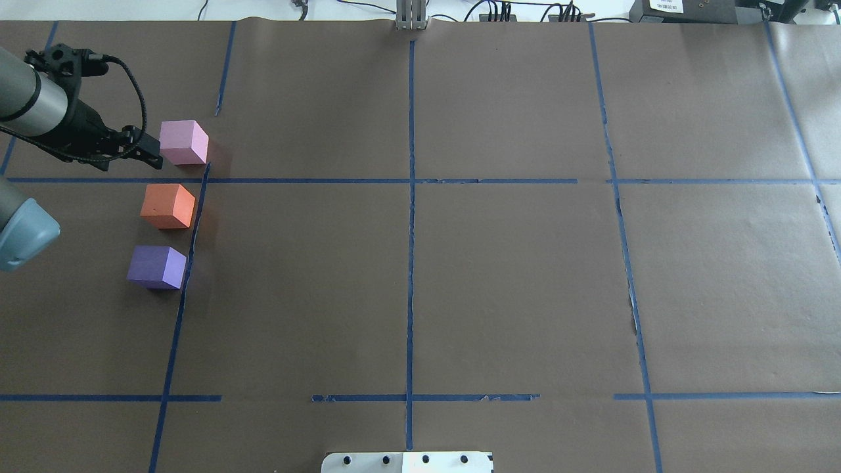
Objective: Arrange blocks in a line
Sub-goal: 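Open the left gripper and raise it away from the cubes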
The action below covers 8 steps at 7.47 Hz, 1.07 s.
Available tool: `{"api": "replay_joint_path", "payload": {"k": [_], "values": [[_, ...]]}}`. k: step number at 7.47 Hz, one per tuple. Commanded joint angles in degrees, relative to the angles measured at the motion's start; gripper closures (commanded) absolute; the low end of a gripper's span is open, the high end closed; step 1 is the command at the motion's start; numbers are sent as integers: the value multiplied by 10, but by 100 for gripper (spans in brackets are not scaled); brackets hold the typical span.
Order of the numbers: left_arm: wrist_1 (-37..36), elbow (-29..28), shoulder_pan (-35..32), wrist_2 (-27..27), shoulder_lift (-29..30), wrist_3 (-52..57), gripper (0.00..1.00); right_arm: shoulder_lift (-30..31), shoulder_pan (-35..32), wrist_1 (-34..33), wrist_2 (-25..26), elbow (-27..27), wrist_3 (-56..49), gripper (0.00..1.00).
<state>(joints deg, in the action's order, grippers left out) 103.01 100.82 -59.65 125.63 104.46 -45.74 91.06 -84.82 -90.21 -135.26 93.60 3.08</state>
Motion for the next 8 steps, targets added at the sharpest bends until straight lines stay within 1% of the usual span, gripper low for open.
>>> {"api": "replay_joint_path", "payload": {"k": [1,2,3,4,6,7,8], "values": [[-44,26,-35,0,0,22,0,0,0,-1,0,0,0,0],[-44,25,-37,1,-1,42,0,0,0,0,0,0,0,0],[-41,20,-49,10,-18,99,0,0,0,0,0,0,0,0],[-32,9,-94,42,-53,169,0,0,0,-1,0,0,0,0],[-34,-61,-205,97,-65,346,0,0,0,0,0,0,0,0],[-34,-99,-256,95,-82,430,0,0,0,0,0,0,0,0],[-39,-130,-294,95,-83,495,0,0,0,-1,0,0,0,0]]}}
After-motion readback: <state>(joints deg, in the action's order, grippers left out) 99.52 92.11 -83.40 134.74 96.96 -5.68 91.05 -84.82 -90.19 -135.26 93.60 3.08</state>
